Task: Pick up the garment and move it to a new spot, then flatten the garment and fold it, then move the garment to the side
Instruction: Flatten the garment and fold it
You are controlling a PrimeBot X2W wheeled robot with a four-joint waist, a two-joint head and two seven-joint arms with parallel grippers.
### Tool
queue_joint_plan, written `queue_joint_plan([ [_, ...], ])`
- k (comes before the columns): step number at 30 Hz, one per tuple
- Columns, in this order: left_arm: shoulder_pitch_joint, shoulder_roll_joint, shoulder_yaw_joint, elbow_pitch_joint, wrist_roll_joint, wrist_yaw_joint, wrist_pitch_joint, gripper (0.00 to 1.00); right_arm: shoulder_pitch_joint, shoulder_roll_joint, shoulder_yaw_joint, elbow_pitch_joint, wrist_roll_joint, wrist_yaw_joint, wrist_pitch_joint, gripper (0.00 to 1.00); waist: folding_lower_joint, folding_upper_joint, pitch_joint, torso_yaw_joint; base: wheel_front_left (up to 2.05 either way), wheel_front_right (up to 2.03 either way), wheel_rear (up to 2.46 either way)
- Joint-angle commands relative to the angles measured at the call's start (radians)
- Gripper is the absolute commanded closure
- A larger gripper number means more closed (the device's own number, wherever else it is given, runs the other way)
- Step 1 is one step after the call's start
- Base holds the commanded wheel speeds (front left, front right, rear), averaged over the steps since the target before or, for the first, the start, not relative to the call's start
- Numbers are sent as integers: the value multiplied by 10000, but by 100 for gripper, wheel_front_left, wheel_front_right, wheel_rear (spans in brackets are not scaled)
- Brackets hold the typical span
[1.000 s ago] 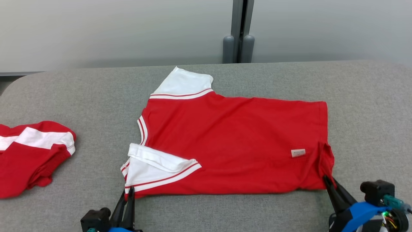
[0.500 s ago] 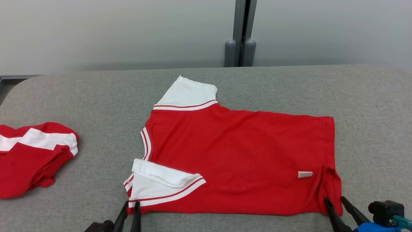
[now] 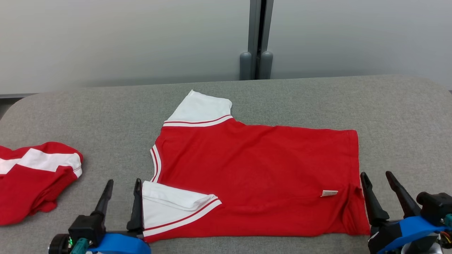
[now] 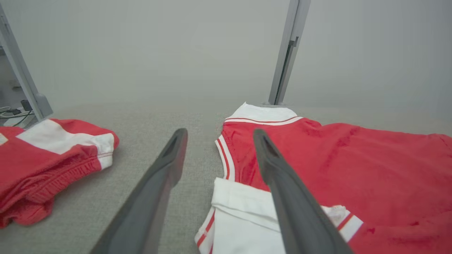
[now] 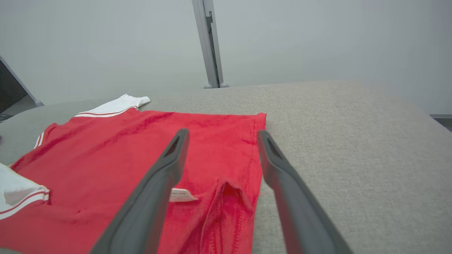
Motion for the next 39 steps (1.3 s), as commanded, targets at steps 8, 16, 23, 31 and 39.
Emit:
queue_joint_plan([
  [8, -369, 157, 953, -924, 440, 192, -55, 0, -614, 449, -188, 25, -285, 1, -1066, 0, 0, 0, -137, -104, 0, 0, 0],
  [16, -83, 249, 1433, -1109, 617, 31, -55, 0, -258, 688, -242, 42, -469, 1, -1325, 0, 0, 0, -287, -124, 0, 0, 0],
  [23, 263, 282, 1525, -858, 858, -63, -56, 0, 104, 865, -157, -188, -839, 1, -1195, 0, 0, 0, -380, -117, 0, 0, 0],
  [31, 217, 156, 1635, -629, 957, -118, -58, 0, 231, 961, -16, -353, -1048, 1, -1012, 0, 0, 0, -406, -35, 0, 0, 0],
  [39, 233, 71, 1686, -623, 1073, -97, -57, 0, 271, 972, -4, -414, -1135, 1, -871, 0, 0, 0, -398, 19, 0, 0, 0],
])
